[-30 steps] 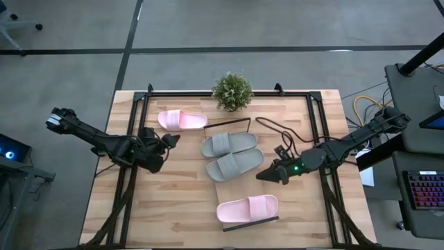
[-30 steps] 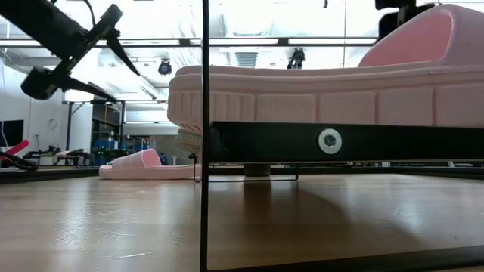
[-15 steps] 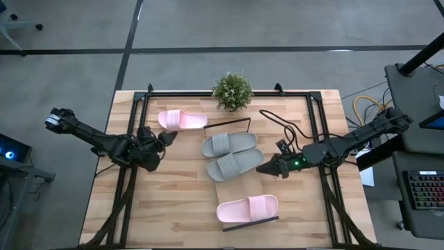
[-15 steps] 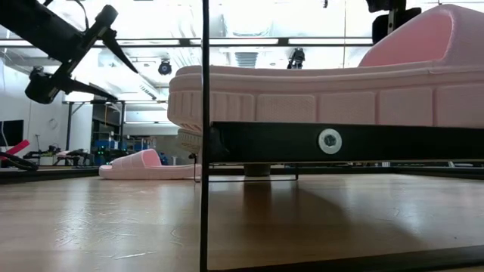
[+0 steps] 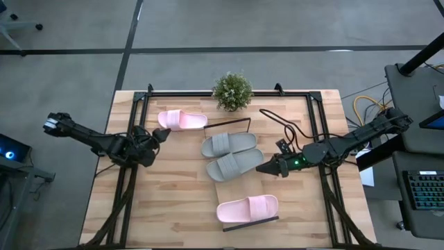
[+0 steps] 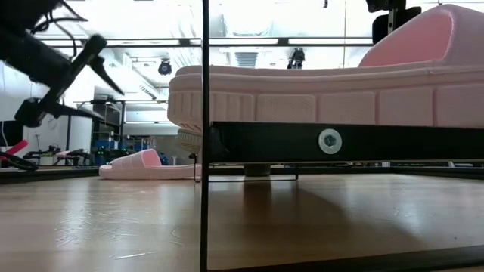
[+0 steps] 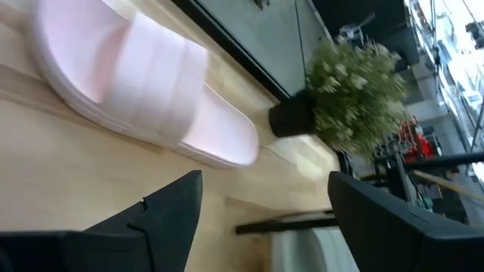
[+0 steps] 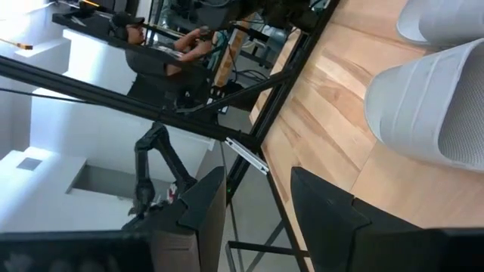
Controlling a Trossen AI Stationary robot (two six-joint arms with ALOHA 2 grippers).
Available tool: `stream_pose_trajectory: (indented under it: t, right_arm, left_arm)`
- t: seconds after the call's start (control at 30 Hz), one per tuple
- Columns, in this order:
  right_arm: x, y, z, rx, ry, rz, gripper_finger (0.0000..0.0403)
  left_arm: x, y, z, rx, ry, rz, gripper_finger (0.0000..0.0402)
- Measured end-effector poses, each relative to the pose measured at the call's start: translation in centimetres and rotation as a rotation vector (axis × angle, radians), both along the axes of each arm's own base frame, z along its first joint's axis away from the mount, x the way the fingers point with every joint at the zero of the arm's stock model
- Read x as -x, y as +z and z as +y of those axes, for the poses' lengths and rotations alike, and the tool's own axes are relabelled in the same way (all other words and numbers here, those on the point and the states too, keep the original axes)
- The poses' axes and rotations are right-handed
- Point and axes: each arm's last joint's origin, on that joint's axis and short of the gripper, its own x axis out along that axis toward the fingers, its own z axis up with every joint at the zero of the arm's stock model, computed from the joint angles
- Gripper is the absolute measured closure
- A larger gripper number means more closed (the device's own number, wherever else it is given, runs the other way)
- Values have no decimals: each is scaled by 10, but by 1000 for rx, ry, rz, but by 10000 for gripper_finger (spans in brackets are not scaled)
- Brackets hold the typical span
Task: Pick and place slides into the shelf
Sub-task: Put the pink slide on the shelf
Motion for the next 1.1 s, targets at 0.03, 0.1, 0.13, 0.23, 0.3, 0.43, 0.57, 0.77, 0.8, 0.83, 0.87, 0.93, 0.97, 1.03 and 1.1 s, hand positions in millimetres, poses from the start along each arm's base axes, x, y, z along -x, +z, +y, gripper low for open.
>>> stream_pose_trajectory:
  t: [0.03, 0.1, 0.13, 0.23, 0.3, 0.43, 0.57, 0.77, 0.8, 0.83, 0.87, 0.93, 0.97, 1.03, 1.1]
  right_arm:
    - [0, 0, 0, 0, 0, 0, 261]
    - [0, 0, 0, -6, -1, 1, 261]
    - [0, 0, 0, -8, -1, 1, 261]
    - [0, 0, 0, -12, -2, 1, 261]
    - [0, 0, 0, -13, -2, 1, 261]
    - [0, 0, 0, -12, -2, 1, 261]
    - [0, 0, 0, -11, -2, 2, 262]
    - [0, 0, 0, -2, -1, 1, 262]
    - [0, 0, 0, -3, -1, 1, 262]
    - [0, 0, 0, -4, -1, 1, 262]
    - [0, 0, 0, -4, -1, 1, 262]
    - [0, 0, 0, -7, -2, 1, 262]
    - [0, 0, 0, -7, -2, 1, 262]
    - [0, 0, 0, -9, -1, 0, 262]
    - [0, 0, 0, -14, -1, -2, 262]
  left_arm:
    - [2, -3, 2, 1, 12, -3, 131]
    - [7, -8, 6, 4, 37, -13, 131]
    - [8, -10, 8, 3, 49, -14, 131]
    - [13, -11, 14, -26, 69, 0, 131]
    - [18, -7, 18, -46, 76, -5, 132]
    - [25, -3, 25, -59, 89, -14, 132]
    - [30, -8, 30, -22, 76, -8, 132]
    - [29, -16, 35, 24, 57, -19, 132]
    - [28, -14, 36, 16, 58, -29, 132]
    - [27, -13, 37, 8, 58, -33, 132]
    - [27, -13, 38, 7, 58, -29, 132]
    - [27, -14, 40, 18, 49, -12, 132]
    - [26, -14, 41, 27, 54, -8, 132]
    - [25, -17, 43, 56, 43, 7, 132]
    - [23, -19, 46, 85, 33, 11, 132]
